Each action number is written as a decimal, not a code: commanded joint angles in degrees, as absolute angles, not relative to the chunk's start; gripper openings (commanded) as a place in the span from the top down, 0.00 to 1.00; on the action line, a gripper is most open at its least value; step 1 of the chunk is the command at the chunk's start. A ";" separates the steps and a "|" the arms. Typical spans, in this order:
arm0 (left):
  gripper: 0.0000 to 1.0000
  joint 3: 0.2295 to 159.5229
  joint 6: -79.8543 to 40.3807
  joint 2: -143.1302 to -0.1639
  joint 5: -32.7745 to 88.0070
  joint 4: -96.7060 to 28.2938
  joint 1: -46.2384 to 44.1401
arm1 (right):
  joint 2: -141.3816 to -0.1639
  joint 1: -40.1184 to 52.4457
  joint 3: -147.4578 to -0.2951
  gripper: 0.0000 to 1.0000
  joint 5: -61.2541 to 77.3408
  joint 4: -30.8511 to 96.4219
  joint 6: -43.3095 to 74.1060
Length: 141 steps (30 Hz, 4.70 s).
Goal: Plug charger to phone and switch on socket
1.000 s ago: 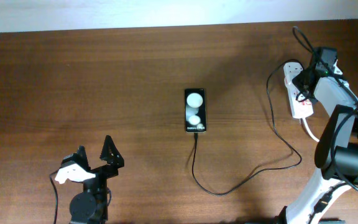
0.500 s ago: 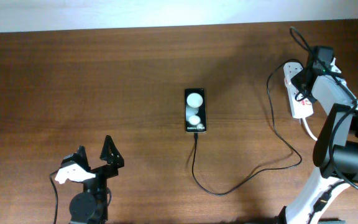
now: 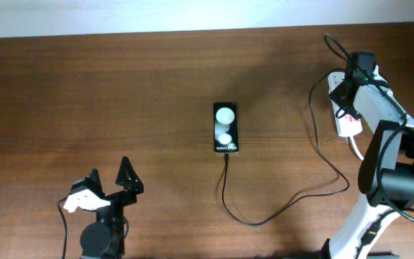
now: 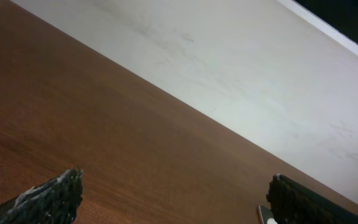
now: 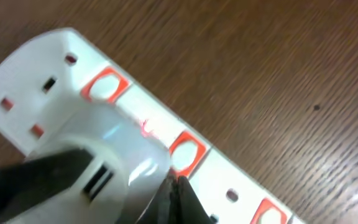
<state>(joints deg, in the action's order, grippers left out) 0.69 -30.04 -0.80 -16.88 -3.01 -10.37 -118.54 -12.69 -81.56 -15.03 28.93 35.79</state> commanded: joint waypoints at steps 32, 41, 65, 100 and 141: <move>0.01 0.49 -29.93 -0.62 -16.69 -3.18 -10.22 | -72.69 24.84 -79.81 0.85 -17.26 54.37 36.86; 0.01 0.49 -29.93 -0.62 -16.67 -3.18 -10.22 | -72.66 25.39 -79.81 0.01 -25.28 55.57 29.10; 0.01 0.49 -29.93 -0.62 -16.67 -3.18 -10.22 | -72.34 9.32 -79.81 0.01 -14.31 62.63 24.40; 0.01 0.49 -29.93 -0.62 -16.69 -3.18 -10.22 | -7.77 6.72 -22.61 0.01 -7.90 19.86 22.92; 0.01 0.49 -29.93 -0.62 -16.69 -3.18 -10.22 | -0.19 5.21 -4.80 0.01 2.61 4.12 7.73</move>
